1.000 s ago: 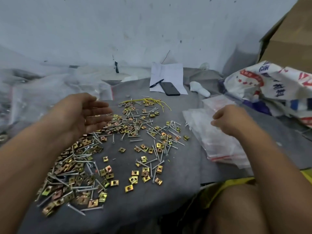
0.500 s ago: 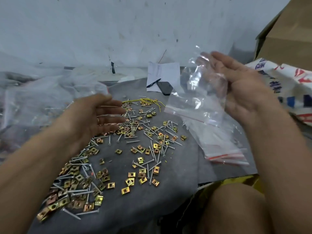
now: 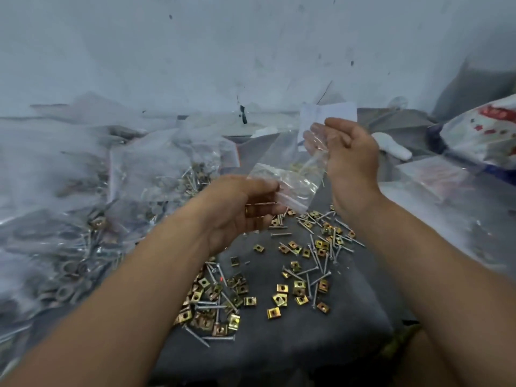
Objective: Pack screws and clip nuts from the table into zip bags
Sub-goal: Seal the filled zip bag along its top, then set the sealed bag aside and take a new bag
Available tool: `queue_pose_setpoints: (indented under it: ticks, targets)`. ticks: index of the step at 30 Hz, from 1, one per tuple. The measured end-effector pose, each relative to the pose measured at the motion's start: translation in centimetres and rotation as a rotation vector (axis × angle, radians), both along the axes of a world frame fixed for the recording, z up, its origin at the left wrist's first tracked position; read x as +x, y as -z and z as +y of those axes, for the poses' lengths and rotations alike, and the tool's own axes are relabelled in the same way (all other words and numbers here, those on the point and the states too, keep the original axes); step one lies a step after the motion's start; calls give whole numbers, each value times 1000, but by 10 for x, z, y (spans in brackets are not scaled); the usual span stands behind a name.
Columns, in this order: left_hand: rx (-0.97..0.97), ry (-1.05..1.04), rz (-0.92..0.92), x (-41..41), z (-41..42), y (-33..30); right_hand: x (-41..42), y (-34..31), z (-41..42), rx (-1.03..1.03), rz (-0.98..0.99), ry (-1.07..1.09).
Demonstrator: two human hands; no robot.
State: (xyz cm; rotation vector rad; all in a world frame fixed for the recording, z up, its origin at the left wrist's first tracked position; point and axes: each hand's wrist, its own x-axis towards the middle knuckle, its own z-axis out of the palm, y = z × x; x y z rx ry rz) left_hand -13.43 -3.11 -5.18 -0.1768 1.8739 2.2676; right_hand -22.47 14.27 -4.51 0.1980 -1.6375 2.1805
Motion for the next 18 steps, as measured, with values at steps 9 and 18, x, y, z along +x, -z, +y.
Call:
queue_pose_setpoints:
  ticks: [9,18]
  targets:
    - [-125,-305,86,-9,-24,-4,40,-12,-18,845,411,147]
    - [-303,-345,277,1,-37,-7,62,-9,-36,903,194,-229]
